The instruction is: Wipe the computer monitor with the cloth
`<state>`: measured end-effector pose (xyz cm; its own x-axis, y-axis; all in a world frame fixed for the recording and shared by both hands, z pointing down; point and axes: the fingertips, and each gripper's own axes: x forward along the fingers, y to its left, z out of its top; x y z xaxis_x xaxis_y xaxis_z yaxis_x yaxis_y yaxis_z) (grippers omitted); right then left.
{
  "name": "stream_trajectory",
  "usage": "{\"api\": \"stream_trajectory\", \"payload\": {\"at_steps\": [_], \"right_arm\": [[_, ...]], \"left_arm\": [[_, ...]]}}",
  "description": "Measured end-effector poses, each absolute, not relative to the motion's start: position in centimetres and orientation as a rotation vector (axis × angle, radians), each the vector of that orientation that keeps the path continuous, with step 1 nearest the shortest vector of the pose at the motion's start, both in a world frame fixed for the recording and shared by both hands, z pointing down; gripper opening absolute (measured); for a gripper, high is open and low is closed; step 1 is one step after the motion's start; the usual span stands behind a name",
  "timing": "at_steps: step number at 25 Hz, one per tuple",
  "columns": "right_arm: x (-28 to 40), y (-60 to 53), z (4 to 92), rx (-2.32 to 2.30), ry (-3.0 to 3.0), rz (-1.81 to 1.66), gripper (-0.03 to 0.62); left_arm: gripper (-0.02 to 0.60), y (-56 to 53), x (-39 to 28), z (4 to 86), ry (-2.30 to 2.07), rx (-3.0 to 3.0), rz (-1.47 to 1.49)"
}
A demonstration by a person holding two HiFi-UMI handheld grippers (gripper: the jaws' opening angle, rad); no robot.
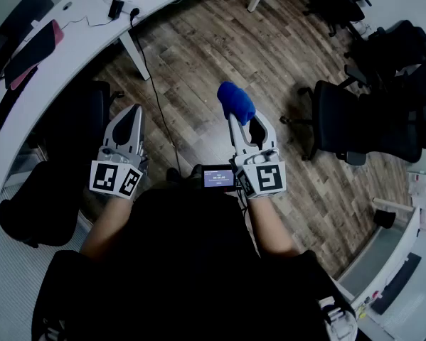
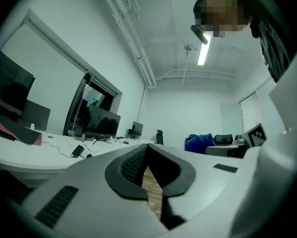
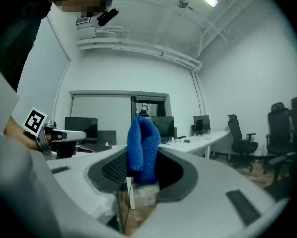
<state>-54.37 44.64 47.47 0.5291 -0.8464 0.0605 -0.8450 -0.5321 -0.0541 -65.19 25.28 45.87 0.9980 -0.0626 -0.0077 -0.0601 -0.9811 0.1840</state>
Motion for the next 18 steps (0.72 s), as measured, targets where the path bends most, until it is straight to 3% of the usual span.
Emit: {"api": "stream_trajectory", "payload": {"at_steps": [18], "right_arm": [[-49.8, 50.3, 49.5, -2.673, 1.462, -0.132, 0.141]], "left_arm": [[-0.006, 28.7, -61.8, 47.1, -0.113, 2.969, -0.01]]}}
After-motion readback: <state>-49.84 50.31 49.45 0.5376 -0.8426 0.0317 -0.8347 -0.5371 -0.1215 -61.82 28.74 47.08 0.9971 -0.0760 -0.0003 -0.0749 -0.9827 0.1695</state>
